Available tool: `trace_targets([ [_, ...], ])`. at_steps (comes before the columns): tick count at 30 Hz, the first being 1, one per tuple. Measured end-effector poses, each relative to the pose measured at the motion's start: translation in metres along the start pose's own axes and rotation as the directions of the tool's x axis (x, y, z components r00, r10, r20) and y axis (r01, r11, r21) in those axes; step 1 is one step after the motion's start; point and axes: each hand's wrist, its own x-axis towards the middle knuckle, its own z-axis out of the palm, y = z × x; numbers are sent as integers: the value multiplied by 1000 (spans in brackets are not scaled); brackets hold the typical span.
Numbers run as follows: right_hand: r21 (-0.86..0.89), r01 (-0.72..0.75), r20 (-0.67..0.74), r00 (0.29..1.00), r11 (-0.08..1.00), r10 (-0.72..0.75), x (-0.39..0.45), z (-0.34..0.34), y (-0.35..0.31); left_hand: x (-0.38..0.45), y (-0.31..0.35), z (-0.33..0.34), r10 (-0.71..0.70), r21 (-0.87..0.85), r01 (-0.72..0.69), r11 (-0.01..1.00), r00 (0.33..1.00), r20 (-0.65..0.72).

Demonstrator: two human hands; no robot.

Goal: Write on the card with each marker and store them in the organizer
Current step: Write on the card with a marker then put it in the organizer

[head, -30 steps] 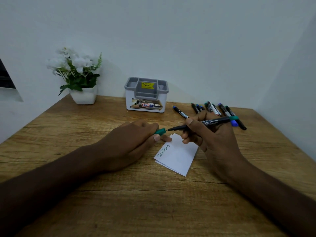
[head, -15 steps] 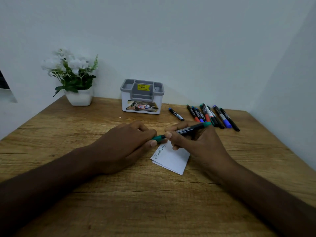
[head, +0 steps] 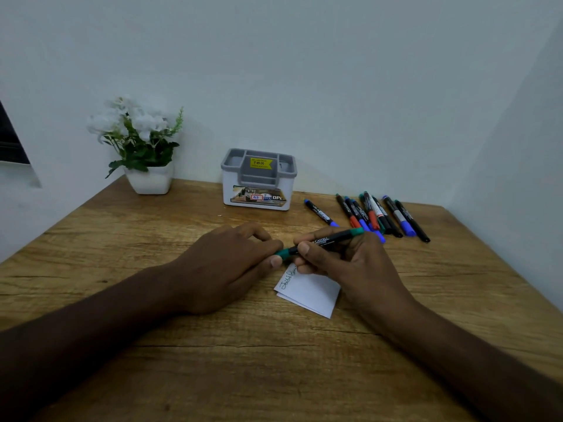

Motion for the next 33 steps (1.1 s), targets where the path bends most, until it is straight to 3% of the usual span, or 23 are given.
trace_targets([
  [9, -46, 12, -13, 1000, 999, -12, -4, 7, -4, -1, 6, -6, -9, 4, 9, 1000, 1000, 1],
  [14, -142, 238, -267, 925, 961, -269, 10, -4, -27, -3, 4, -6, -7, -163, 1, 987, 999, -39],
  [17, -340, 293, -284, 874, 894, -394, 49, -10, -48, -4, 3, -7, 19, -225, -25, 974, 999, -28],
  [22, -664, 314, -217, 787, 678, -577, 155, -14, -72, -10, 4, -11, 25, -239, -25, 971, 1000, -2],
  [28, -835, 236, -22, 888, 498, -459, 231, -2, -47, -11, 1, -13, 77, -213, -75, 974, 997, -2],
  [33, -867, 160, -24, 933, 472, -359, 240, 2, -35, -11, 1, -13, 89, -218, -86, 972, 996, 2],
])
